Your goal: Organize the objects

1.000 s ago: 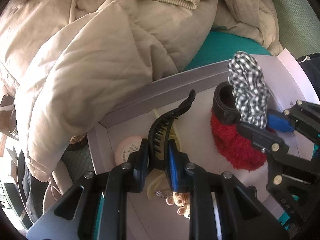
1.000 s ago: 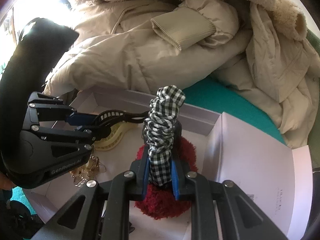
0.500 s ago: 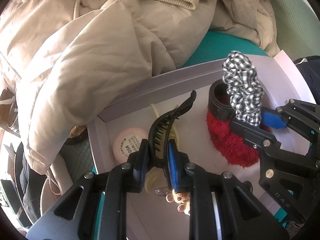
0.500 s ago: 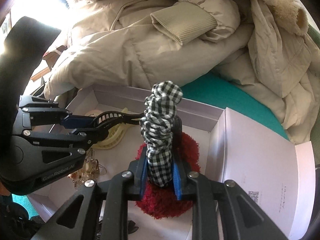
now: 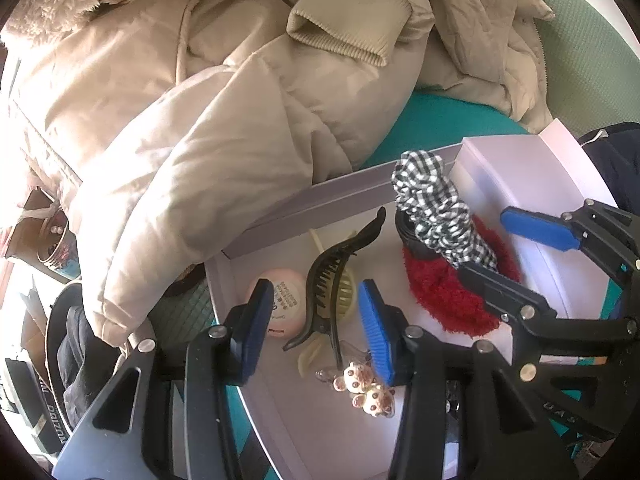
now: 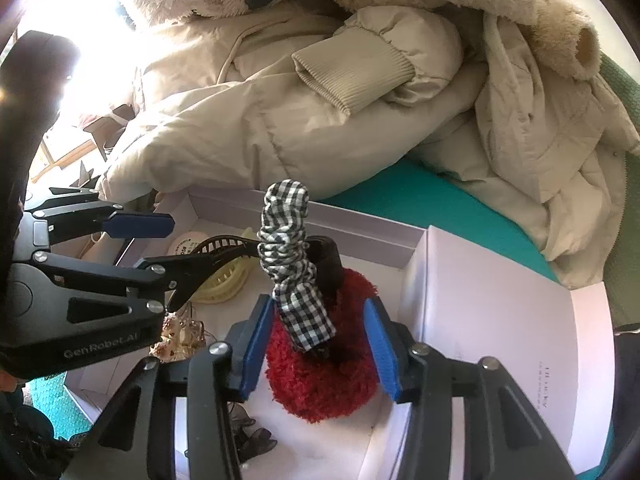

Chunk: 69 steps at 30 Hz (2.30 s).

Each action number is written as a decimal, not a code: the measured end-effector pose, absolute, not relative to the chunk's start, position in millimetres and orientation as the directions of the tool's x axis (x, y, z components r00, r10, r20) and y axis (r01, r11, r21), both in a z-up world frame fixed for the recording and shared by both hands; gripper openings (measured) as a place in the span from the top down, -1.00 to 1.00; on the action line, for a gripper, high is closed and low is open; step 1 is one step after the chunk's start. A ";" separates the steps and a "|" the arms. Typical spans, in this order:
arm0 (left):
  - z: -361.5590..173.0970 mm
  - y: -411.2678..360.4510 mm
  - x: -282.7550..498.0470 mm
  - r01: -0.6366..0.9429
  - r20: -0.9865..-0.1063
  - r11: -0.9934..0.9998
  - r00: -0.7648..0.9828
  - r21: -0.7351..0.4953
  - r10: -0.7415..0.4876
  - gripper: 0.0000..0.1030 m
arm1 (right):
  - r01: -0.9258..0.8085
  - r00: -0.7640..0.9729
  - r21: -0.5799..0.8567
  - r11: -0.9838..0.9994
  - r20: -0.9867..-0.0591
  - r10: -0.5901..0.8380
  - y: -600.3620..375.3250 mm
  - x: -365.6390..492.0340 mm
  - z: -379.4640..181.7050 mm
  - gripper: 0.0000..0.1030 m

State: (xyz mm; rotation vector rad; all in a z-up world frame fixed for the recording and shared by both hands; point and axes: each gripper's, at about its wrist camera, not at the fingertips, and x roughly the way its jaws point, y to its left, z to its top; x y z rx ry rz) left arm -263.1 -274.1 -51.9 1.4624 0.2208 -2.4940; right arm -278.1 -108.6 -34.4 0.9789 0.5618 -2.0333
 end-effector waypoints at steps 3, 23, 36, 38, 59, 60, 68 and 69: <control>-49.1 -271.0 -263.8 0.287 -0.878 -0.958 -0.459 -0.002 -0.136 -0.14 | 0.803 -0.399 -0.062 -0.593 -0.795 -0.457 -112.7 -271.6 -28.4 -0.22; 23.0 -284.1 -212.0 0.365 -0.846 -0.931 -0.502 -0.021 -0.177 -0.33 | 0.757 -0.486 -0.099 -0.646 -0.746 -0.455 -93.0 -248.8 30.1 -0.53; 90.3 -266.6 -157.4 0.380 -0.786 -0.925 -0.575 -0.011 -0.227 -0.45 | 0.746 -0.544 -0.122 -0.655 -0.678 -0.494 -66.6 -202.2 94.4 -0.53; 97.0 -263.0 -147.7 0.382 -0.780 -0.924 -0.581 -0.008 -0.233 -0.46 | 0.745 -0.551 -0.127 -0.655 -0.670 -0.497 -62.3 -194.6 101.5 -0.53; 127.2 -222.2 -38.8 0.408 -0.750 -0.913 -0.607 -0.009 -0.264 -0.52 | 0.737 -0.572 -0.121 -0.665 -0.635 -0.519 -12.0 -103.1 125.9 -0.53; 126.2 -220.3 -34.3 0.409 -0.750 -0.913 -0.607 -0.011 -0.263 -0.52 | 0.737 -0.571 -0.122 -0.665 -0.638 -0.516 -10.4 -99.7 124.3 -0.53; 107.2 -199.8 2.6 0.435 -0.765 -0.899 -0.594 -0.043 -0.251 -0.52 | 0.734 -0.552 -0.091 -0.673 -0.658 -0.512 7.5 -79.7 106.1 -0.53; 104.4 -197.3 5.6 0.433 -0.768 -0.900 -0.592 -0.047 -0.245 -0.52 | 0.734 -0.545 -0.084 -0.674 -0.665 -0.511 10.4 -77.5 101.4 -0.53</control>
